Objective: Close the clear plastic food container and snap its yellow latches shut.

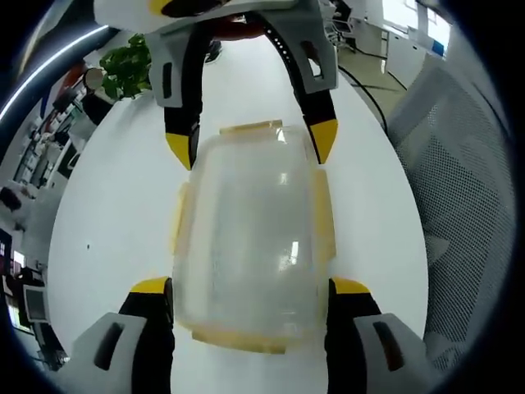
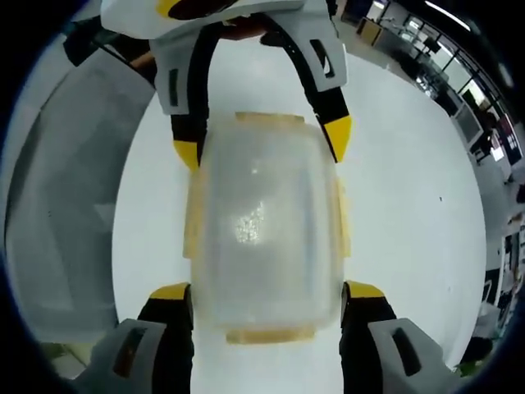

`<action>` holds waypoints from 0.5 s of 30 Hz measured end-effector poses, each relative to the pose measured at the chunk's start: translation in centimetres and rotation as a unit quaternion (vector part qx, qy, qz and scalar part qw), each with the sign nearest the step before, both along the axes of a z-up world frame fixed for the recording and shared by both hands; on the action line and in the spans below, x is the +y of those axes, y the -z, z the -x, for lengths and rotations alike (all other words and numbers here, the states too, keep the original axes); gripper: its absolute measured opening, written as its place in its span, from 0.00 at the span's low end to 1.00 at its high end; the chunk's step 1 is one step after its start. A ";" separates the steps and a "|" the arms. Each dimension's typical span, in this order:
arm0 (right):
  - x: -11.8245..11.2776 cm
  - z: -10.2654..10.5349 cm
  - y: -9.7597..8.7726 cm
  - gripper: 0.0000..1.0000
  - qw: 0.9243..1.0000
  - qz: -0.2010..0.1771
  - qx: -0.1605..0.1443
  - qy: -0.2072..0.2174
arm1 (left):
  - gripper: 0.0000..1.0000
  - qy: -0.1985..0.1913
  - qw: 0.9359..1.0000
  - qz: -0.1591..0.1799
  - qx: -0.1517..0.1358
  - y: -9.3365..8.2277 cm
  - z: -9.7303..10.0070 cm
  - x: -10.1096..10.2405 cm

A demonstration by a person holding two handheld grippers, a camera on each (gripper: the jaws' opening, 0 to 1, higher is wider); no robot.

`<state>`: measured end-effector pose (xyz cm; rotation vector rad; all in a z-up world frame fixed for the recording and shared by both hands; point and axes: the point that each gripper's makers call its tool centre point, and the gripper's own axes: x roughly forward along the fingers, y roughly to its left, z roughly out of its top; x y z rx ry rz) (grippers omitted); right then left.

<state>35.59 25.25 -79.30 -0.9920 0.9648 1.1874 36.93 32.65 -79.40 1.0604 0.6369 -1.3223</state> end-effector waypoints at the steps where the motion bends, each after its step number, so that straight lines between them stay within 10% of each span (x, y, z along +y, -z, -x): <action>1: 0.2 0.0 0.0 0.73 1.000 -0.001 0.000 0.000 | 0.76 0.000 1.000 0.000 0.000 0.0 0.0 0.2; 15: 2.1 0.4 0.0 0.73 1.000 0.001 -0.001 -0.008 | 0.76 -0.009 1.000 0.003 0.000 0.0 0.6 2.1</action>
